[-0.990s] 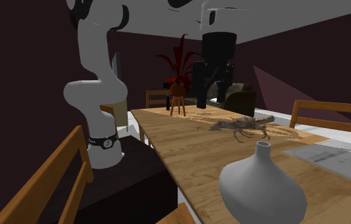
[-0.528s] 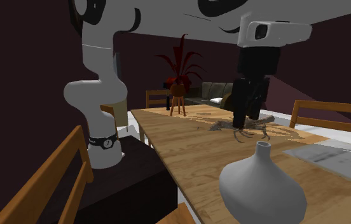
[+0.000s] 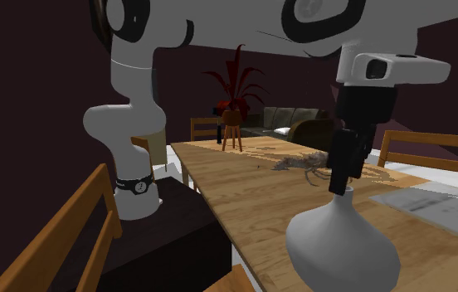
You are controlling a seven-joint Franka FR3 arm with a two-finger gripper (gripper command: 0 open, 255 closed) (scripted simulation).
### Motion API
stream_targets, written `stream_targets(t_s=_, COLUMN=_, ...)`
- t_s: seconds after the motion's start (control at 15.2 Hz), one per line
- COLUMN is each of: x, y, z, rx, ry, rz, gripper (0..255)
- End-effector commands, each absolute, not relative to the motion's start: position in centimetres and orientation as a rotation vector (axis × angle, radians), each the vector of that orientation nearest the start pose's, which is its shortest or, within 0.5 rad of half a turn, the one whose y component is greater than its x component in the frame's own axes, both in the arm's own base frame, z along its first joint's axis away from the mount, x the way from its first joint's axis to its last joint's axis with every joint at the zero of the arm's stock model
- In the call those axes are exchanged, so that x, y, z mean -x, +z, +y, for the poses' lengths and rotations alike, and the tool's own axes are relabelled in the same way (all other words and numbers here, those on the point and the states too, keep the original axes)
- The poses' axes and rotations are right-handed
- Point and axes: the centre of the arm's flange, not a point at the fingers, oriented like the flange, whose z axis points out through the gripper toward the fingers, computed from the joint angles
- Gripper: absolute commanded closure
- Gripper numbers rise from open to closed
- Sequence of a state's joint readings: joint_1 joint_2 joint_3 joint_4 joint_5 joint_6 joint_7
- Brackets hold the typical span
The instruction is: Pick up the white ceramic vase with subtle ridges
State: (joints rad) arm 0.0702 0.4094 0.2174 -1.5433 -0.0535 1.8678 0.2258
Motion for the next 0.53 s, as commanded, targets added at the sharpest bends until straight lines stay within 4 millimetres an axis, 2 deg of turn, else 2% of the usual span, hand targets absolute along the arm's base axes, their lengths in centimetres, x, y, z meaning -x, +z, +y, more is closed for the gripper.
stream_targets(t_s=0.0, x=-64.57, y=40.38, z=16.67, rx=3.121, ry=0.127, rz=-0.102, gripper=0)
stream_targets(t_s=0.07, x=-64.57, y=39.55, z=16.67, rx=3.121, ry=0.127, rz=-0.102, gripper=0)
stream_targets(t_s=0.2, x=-64.57, y=39.55, z=16.67, rx=3.121, ry=0.127, rz=-0.102, gripper=0)
stream_targets(t_s=0.26, x=-64.52, y=39.54, z=16.68, rx=3.121, ry=0.127, rz=-0.102, gripper=255)
stream_targets(t_s=0.46, x=-64.52, y=39.53, z=16.68, rx=3.121, ry=0.127, rz=-0.102, gripper=255)
